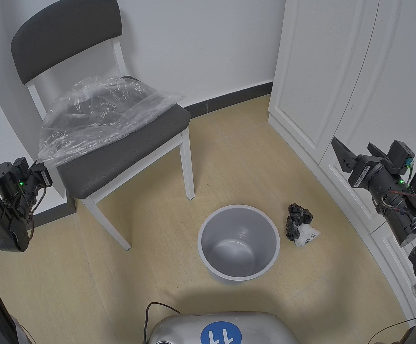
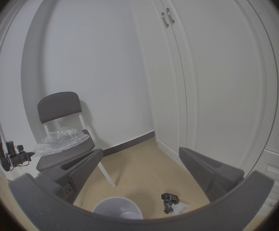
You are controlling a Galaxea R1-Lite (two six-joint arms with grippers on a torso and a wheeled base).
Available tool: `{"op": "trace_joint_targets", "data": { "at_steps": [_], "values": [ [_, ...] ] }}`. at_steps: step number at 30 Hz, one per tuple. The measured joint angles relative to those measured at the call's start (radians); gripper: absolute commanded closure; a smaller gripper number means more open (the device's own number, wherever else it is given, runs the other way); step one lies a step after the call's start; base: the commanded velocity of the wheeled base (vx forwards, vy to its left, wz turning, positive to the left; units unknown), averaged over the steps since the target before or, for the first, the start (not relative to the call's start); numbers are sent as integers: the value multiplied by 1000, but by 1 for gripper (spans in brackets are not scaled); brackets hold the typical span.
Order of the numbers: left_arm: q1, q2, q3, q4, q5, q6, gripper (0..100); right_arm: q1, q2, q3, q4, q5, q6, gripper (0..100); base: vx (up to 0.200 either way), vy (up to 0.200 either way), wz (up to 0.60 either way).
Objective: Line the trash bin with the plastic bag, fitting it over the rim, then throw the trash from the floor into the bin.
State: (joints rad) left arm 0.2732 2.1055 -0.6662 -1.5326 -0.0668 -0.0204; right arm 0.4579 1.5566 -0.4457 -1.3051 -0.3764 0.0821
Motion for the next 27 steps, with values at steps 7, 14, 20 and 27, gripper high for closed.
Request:
{"op": "trace_joint_targets", "data": {
  "at_steps": [7,14,20,27],
  "values": [
    [-6,-78,65,-1,-123,-66,100,40,45,3,-84,-6,6,0,0,0,0],
    [-26,-173,113,0,-156,-95,100,61,96,25,-127,-11,-1,0,0,0,0],
    [-79,-241,104,15,-158,-92,100,60,110,53,-129,-10,-27,0,0,0,0],
    [-133,-327,77,134,-159,-90,100,67,121,77,-115,-25,-67,0,0,0,0]
  ]
}}
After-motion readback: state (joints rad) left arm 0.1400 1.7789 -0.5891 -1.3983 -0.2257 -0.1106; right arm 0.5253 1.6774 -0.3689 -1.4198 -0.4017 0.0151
